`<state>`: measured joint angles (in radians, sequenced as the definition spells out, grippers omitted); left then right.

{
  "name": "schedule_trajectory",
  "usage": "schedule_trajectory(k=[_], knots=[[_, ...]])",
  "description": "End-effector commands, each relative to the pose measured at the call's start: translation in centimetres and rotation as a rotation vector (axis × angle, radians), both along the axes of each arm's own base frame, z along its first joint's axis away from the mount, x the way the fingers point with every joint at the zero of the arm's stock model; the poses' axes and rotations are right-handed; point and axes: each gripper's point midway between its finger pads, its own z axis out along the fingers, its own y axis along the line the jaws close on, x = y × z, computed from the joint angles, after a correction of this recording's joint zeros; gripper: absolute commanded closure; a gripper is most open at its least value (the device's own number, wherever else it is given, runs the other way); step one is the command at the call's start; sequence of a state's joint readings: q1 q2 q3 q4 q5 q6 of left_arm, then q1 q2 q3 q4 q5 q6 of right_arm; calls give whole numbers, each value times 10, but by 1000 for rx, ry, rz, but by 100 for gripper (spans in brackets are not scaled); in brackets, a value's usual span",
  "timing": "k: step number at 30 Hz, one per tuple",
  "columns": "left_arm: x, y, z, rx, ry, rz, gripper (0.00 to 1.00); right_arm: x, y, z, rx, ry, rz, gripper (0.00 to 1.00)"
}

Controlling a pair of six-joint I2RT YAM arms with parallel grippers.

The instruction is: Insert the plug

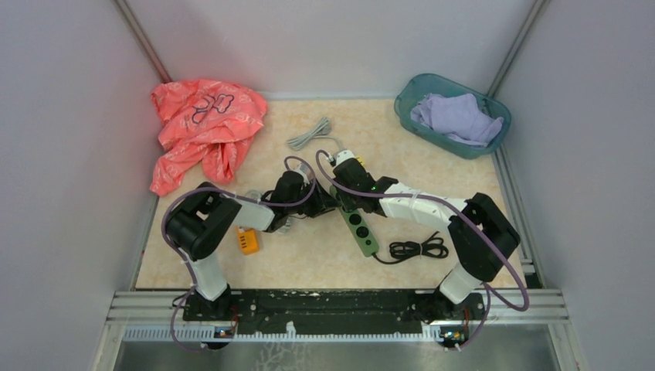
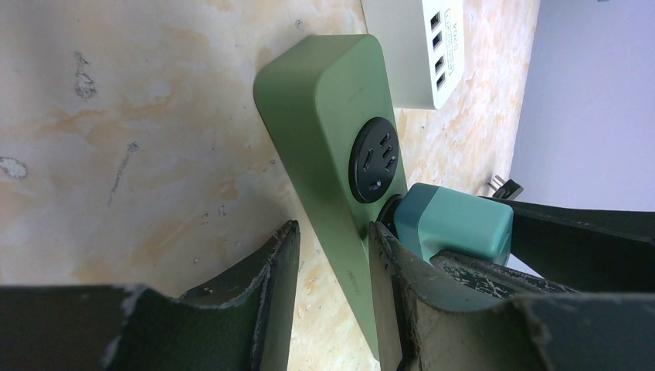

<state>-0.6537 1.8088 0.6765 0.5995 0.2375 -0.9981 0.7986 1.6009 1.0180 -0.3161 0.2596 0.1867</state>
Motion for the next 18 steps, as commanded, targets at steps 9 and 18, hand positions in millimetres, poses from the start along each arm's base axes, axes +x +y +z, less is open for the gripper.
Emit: schedule_trajectory(k=[9,18], knots=[[0,2,-8,15,15,1,56,-50,-60,-71,-263,198,-5,100],[1,1,-11,18,22,-2,56,-65,-78,-74,-173,275,-73,100]])
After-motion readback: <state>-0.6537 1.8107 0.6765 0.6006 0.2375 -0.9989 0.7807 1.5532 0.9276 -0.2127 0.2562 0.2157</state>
